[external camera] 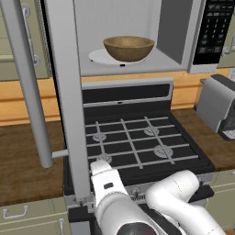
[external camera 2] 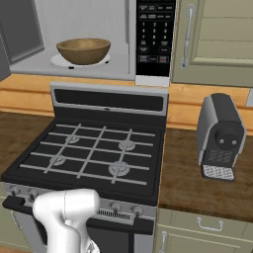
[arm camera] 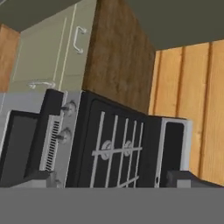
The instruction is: Open the microwave, place the bowl with waffle inside the microwave, then close the microwave door and turn it on.
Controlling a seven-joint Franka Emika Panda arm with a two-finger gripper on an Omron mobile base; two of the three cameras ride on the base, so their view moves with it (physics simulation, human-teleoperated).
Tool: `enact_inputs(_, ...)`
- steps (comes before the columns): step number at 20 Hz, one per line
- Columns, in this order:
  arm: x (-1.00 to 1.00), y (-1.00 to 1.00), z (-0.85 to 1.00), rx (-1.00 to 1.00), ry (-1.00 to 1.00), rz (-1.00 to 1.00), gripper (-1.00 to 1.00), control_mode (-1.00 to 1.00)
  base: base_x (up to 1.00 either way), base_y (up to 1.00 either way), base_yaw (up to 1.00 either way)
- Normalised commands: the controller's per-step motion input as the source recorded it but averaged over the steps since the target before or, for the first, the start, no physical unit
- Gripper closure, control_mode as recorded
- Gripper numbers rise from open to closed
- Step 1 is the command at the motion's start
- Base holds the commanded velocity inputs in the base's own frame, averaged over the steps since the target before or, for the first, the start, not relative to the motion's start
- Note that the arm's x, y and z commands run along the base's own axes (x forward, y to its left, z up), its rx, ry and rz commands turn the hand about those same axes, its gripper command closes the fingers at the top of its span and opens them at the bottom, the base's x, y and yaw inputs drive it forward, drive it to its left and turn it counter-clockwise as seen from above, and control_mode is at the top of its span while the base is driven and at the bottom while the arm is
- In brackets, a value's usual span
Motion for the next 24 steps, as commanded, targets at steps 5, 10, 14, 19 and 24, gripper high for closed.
enact_inputs(5, 0.00, 0.92, -0.55, -0.18, -0.05, 0.00, -1.00, -1.00, 0.00, 0.00, 0.00)
enact_inputs(10, -0.02, 1.00, -0.06, -0.16, -0.23, 0.00, -1.00, -1.00, 0.00, 0.00, 0.00)
enact_inputs(14, -0.04, 1.00, 0.18, -0.12, -0.26, 0.00, -1.00, -1.00, 0.00, 0.00, 0.00)
enact_inputs(19, 0.00, 0.84, 0.72, -0.08, -0.21, 0.00, -1.00, -1.00, 0.00, 0.00, 0.00)
enact_inputs(24, 0.12, 0.11, 1.00, 0.00, -0.06, -0.11, -1.00, -1.00, 0.00, 0.00, 0.00)
